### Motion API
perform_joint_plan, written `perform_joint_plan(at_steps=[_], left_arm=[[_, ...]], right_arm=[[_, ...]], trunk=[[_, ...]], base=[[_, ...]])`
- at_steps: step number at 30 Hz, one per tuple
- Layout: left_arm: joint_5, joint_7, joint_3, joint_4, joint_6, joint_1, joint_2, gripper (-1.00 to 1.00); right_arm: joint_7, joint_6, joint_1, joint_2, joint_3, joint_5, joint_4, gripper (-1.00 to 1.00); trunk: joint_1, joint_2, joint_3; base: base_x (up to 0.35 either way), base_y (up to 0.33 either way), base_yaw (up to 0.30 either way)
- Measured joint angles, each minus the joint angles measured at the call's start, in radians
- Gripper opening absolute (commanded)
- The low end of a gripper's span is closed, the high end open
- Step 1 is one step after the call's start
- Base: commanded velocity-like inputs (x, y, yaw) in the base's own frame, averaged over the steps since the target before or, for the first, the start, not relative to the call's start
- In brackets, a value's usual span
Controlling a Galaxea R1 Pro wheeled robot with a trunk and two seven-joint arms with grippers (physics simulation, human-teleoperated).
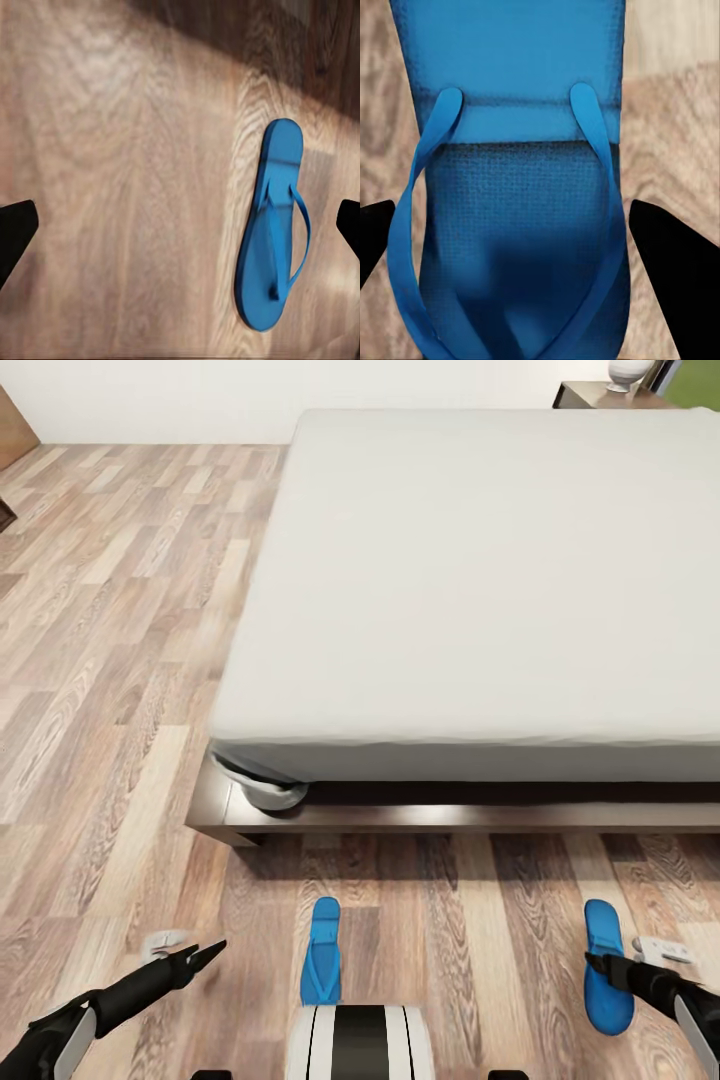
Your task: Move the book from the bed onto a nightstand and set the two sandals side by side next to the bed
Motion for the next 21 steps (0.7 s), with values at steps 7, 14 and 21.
perform_joint_plan(at_steps=[7,14,21], left_arm=[[0.000,0.000,0.000,0.000,0.000,0.000,-0.001,1.00],[-0.002,0.001,-0.001,0.000,0.000,0.000,-0.002,1.00],[-0.002,0.002,-0.003,0.000,0.000,0.000,-0.003,1.00]], right_arm=[[-0.003,-0.041,0.000,0.018,0.000,0.003,0.002,-1.00],[-0.007,-0.105,0.000,0.050,0.002,0.092,0.012,-1.00],[-0.009,-0.109,0.000,0.063,0.002,0.104,0.012,-1.00]], trunk=[[0.000,0.000,0.000],[0.000,0.000,0.000],[0.000,0.000,0.000]], base=[[0.000,0.291,0.000],[0.000,0.291,0.000],[0.000,0.291,0.000]])
